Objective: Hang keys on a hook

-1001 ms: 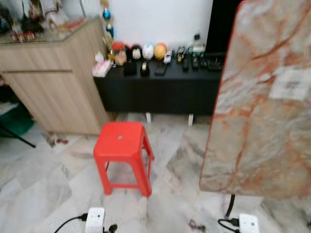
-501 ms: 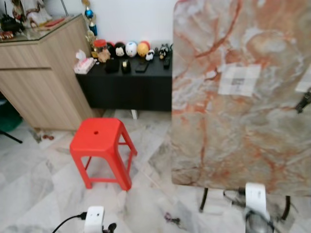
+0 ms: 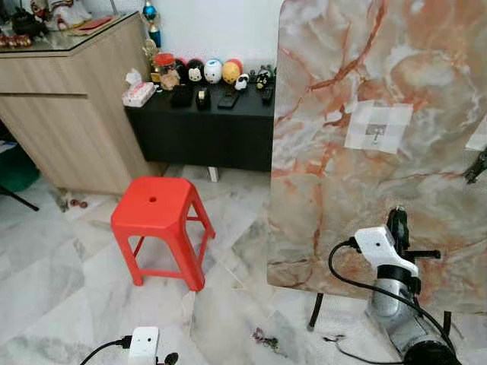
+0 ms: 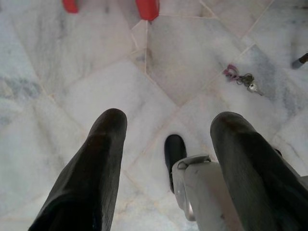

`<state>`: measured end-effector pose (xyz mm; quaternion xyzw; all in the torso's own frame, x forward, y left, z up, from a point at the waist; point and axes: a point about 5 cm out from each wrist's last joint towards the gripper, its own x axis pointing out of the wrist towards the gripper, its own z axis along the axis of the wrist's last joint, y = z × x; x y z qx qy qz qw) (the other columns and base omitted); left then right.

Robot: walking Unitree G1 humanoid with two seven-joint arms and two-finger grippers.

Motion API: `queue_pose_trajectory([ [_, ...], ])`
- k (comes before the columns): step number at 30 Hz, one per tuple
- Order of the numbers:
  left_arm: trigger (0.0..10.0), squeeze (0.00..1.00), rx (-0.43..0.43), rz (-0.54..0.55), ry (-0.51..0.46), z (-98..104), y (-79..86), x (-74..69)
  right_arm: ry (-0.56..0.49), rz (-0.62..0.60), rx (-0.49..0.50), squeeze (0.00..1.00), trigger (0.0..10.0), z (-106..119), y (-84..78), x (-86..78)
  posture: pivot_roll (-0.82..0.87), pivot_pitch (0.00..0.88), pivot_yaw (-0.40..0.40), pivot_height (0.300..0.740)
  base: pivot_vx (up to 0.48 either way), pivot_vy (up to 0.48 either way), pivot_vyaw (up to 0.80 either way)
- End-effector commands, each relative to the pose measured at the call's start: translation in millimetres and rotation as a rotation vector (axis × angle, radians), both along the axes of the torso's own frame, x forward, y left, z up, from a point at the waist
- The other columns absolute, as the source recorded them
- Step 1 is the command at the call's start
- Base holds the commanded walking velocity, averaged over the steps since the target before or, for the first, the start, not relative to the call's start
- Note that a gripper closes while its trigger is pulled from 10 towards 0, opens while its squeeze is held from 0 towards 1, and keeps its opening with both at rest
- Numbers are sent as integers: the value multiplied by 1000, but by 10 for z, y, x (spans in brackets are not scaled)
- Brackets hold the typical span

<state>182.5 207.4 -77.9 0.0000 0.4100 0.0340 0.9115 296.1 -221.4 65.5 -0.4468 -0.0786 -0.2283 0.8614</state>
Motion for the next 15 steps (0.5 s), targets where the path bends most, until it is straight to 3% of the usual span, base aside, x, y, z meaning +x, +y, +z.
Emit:
queue_pose_trajectory([
  [1,10000,0,10,14,8,-5,58,-33,-71,27,-52,0,10000,111,91,41,-6,0,38,740,0,0,0],
  [9,10000,0,8,15,-4,11,53,2,-134,67,-138,0,10000,252,232,101,-7,0,39,740,0,0,0],
  [15,10000,0,6,18,-15,22,54,20,-88,65,2,0,10000,220,234,145,-4,0,37,740,0,0,0],
])
